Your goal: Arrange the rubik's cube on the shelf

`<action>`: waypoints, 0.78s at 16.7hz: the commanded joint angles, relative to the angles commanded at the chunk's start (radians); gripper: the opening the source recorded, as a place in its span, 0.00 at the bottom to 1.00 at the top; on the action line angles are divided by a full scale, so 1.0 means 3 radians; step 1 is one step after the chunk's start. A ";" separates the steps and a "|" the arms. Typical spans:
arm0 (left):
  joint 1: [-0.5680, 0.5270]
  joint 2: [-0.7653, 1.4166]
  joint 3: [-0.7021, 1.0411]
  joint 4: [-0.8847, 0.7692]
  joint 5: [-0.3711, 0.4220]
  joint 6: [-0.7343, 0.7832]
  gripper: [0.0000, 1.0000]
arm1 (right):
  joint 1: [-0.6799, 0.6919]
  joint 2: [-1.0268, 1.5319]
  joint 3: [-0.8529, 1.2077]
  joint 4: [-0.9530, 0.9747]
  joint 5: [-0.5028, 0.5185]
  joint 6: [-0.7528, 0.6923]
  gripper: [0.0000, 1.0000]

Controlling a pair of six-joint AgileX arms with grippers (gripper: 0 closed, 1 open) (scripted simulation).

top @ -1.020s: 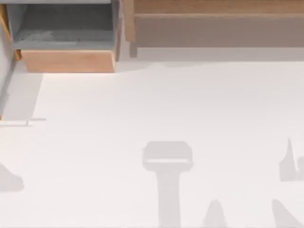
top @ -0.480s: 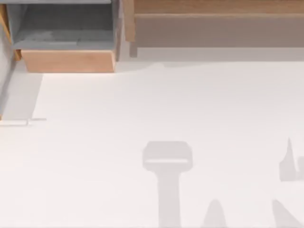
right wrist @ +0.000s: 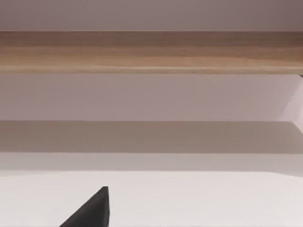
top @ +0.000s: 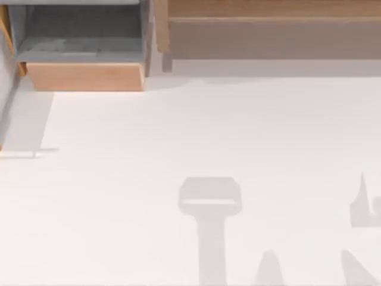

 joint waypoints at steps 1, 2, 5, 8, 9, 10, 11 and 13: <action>-0.0062 0.0026 0.0255 -0.0359 -0.0095 -0.0197 1.00 | 0.0000 0.0000 0.0000 0.0000 0.0000 0.0000 1.00; -0.0133 0.0059 0.0510 -0.0722 -0.0188 -0.0396 1.00 | 0.0000 0.0000 0.0000 0.0000 0.0000 0.0000 1.00; -0.0402 0.0208 0.1256 -0.1819 -0.0450 -0.1000 1.00 | 0.0000 0.0000 0.0000 0.0000 0.0000 0.0000 1.00; -0.0720 0.0415 0.1952 -0.2886 -0.0682 -0.1592 1.00 | 0.0000 0.0000 0.0000 0.0000 0.0000 0.0000 1.00; -0.0830 0.0495 0.2167 -0.3224 -0.0751 -0.1780 1.00 | 0.0000 0.0000 0.0000 0.0000 0.0000 0.0000 1.00; -0.0940 0.0578 0.2372 -0.3552 -0.0817 -0.1963 1.00 | 0.0000 0.0000 0.0000 0.0000 0.0000 0.0000 1.00; -0.1049 0.0664 0.2568 -0.3869 -0.0878 -0.2140 1.00 | 0.0000 0.0000 0.0000 0.0000 0.0000 0.0000 1.00; -0.1254 0.0844 0.2914 -0.4445 -0.0983 -0.2460 1.00 | 0.0000 0.0000 0.0000 0.0000 0.0000 0.0000 1.00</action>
